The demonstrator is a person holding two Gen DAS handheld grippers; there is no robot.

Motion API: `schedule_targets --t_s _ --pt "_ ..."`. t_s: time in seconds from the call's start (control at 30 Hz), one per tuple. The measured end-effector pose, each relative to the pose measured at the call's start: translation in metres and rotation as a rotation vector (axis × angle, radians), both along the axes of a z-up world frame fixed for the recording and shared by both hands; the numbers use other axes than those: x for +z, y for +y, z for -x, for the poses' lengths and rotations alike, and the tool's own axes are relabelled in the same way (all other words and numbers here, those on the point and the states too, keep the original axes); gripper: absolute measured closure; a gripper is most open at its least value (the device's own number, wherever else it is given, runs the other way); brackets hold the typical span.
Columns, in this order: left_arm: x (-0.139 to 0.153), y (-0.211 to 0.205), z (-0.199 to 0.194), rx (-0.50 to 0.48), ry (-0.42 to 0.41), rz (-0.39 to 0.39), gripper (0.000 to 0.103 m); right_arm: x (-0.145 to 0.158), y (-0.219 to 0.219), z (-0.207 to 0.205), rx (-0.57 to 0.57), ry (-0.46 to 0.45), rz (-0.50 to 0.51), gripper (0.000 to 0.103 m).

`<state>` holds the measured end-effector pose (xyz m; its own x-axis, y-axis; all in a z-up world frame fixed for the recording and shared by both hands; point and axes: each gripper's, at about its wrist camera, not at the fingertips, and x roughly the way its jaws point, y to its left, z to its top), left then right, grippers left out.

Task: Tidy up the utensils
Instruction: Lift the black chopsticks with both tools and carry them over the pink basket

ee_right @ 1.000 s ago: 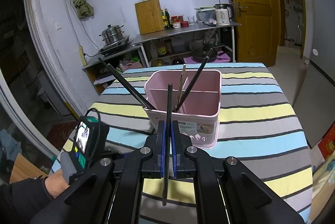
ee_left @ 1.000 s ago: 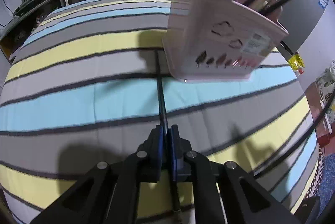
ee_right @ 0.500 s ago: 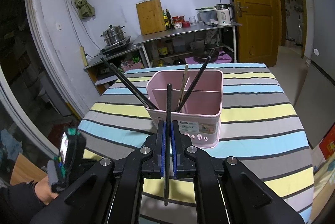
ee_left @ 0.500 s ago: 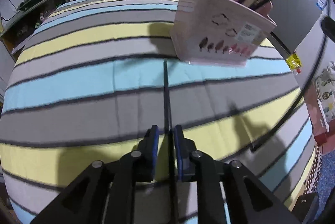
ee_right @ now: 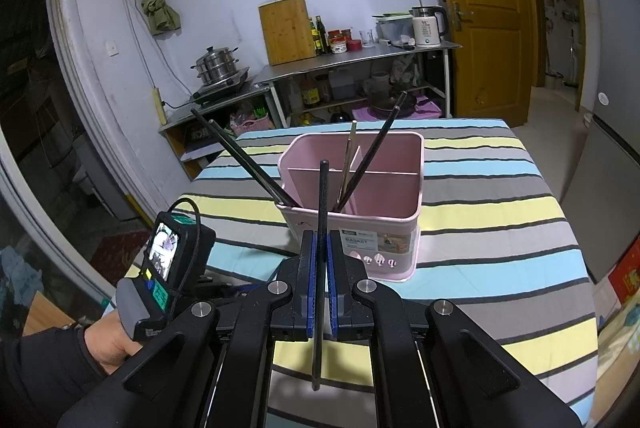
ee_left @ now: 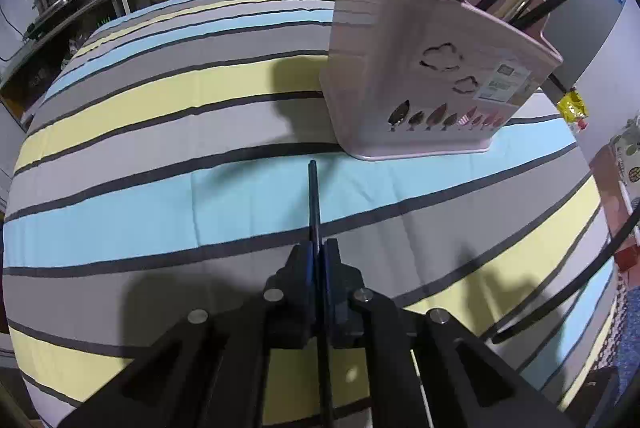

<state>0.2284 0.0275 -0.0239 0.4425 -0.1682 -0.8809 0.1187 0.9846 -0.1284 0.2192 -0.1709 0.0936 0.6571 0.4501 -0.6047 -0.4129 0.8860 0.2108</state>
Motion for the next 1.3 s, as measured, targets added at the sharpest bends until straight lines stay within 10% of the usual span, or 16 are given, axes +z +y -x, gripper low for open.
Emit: schedule_targets --t_s 0.7,1.3 --pt "0.139 0.018 0.049 -0.035 -0.325 0.095 0.097 0.002 0.002 0.003 -0.002 -0.003 0.002 0.098" --pt "0.161 0.011 0.057 -0.039 -0.325 0.142 0.098 0.024 -0.002 0.011 -0.011 -0.048 -0.015 0.098"
